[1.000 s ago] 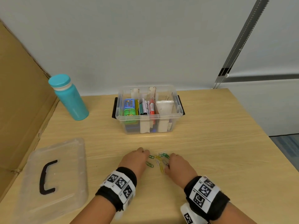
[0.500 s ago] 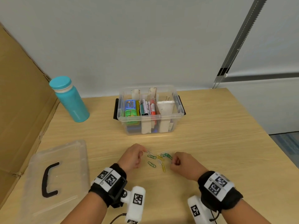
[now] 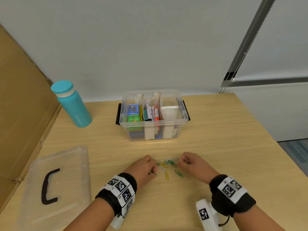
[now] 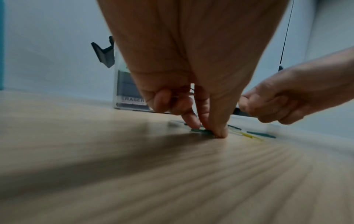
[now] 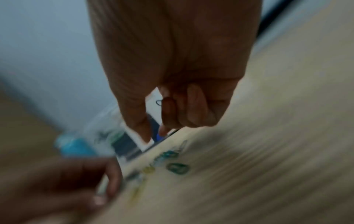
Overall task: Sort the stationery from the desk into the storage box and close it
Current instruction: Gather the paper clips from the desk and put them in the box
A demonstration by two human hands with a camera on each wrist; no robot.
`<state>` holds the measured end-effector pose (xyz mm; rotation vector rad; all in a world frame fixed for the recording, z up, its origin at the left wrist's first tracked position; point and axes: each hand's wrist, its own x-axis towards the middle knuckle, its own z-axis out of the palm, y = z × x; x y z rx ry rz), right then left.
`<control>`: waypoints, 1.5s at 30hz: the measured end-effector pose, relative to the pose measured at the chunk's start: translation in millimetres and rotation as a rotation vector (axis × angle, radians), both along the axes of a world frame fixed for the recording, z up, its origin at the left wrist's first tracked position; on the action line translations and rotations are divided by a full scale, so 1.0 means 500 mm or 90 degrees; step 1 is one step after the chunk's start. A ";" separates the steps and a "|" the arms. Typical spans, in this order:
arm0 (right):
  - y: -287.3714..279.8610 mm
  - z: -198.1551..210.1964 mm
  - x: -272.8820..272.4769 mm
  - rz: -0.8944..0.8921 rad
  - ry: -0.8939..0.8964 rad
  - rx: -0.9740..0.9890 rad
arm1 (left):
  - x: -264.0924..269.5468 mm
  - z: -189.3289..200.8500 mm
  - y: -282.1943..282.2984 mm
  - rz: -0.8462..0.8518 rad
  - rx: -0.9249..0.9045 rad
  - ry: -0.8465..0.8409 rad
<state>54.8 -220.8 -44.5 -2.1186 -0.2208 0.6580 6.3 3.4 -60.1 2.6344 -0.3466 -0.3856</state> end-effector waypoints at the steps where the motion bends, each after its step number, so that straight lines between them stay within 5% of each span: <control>1: -0.001 -0.005 -0.004 0.069 -0.072 -0.109 | -0.001 0.000 -0.002 -0.006 0.022 -0.014; 6: 0.023 -0.005 -0.032 0.191 -0.213 -0.375 | -0.005 0.004 -0.003 0.039 -0.003 -0.063; 13: 0.054 -0.022 -0.047 0.268 -0.232 -0.527 | 0.005 0.024 0.023 0.341 -0.546 0.086; 16: 0.037 -0.005 -0.039 0.263 -0.141 -0.336 | 0.008 0.050 0.014 0.457 -0.835 0.200; 20: 0.006 -0.002 -0.019 0.047 0.249 0.250 | 0.009 0.061 0.019 0.524 -1.029 0.267; 22: -0.001 -0.001 -0.018 -0.018 0.365 0.464 | 0.010 0.058 0.020 0.531 -1.008 0.259; 25: 0.007 -0.008 -0.017 -0.079 0.345 0.459 | 0.011 0.053 0.015 0.506 -0.940 0.236; 30: 0.029 0.000 0.021 0.018 -0.074 0.073 | 0.023 0.041 0.018 0.426 -0.689 0.209; 34: 0.045 0.008 0.050 0.225 -0.240 -0.219 | 0.040 0.047 0.017 0.190 -0.121 0.062; 36: 0.055 0.012 0.057 0.303 -0.254 -0.330 | 0.047 0.053 0.008 0.118 0.044 0.055; 41: 0.076 0.012 0.055 0.381 -0.343 -0.443 | 0.070 0.044 0.002 0.085 0.114 0.072; 45: 0.084 0.004 0.047 0.349 -0.297 -0.466 | 0.073 0.039 -0.008 0.072 0.128 0.075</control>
